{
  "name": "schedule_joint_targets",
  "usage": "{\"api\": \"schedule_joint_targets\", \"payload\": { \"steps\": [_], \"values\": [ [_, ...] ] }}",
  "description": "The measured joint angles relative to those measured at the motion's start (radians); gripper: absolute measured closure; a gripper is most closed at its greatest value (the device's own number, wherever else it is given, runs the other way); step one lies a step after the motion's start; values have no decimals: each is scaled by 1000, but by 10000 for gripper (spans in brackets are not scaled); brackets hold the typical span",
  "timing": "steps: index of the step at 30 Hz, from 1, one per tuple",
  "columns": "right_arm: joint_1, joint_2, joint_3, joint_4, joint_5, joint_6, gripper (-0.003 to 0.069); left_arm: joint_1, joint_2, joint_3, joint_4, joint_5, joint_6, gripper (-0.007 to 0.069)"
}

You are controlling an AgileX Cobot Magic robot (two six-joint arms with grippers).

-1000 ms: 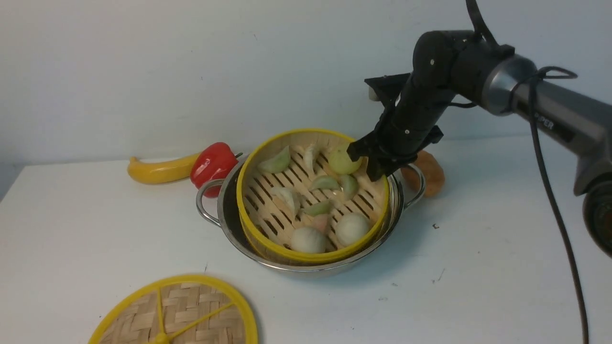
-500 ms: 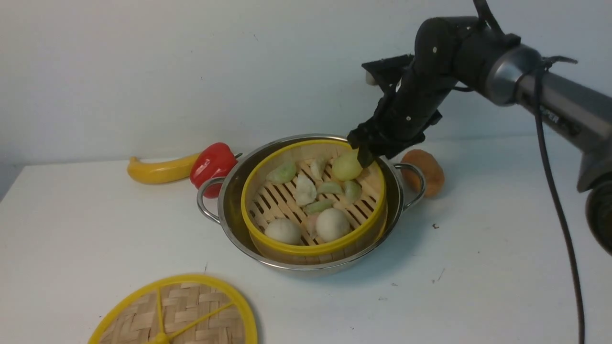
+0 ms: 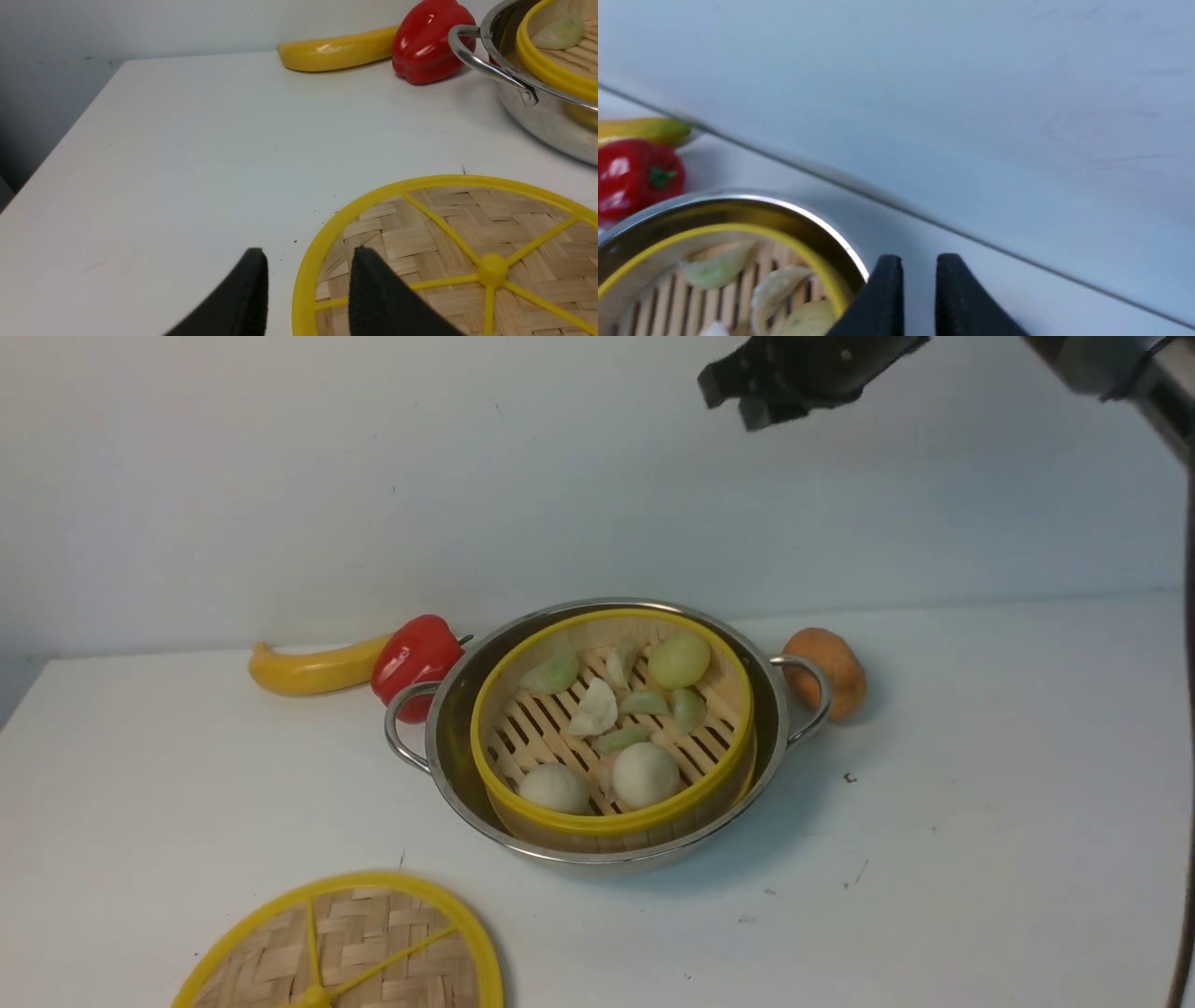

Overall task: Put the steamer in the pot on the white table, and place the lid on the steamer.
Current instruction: 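Grasp the bamboo steamer lid lying on the table by its centre knob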

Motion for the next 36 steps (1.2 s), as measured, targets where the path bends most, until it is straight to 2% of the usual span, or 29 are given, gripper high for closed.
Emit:
{"api": "schedule_joint_targets", "payload": {
  "steps": [3, 9, 13, 20, 24, 33, 36],
  "values": [
    [0, -55, 0, -95, 0, 44, 657, 0, 0, 0, 0, 0, 0, 384],
    [0, -159, 0, -108, 1, 77, 664, 0, 0, 0, 0, 0, 0, 384],
    [0, -239, 0, -36, 1, 80, 661, 0, 0, 0, 0, 0, 0, 384],
    [0, -306, -1, 202, 0, 80, 642, 0, 0, 0, 0, 0, 0, 384],
    [0, -303, -1, 262, 1, 80, 626, 0, 0, 0, 0, 0, 0, 384],
    [0, -313, 11, 251, 1, 14, 591, 0, 0, 0, 0, 0, 0, 384],
    [0, -397, 132, 208, 1, -17, 571, 0, 0, 0, 0, 0, 0, 384]
  ]
}}
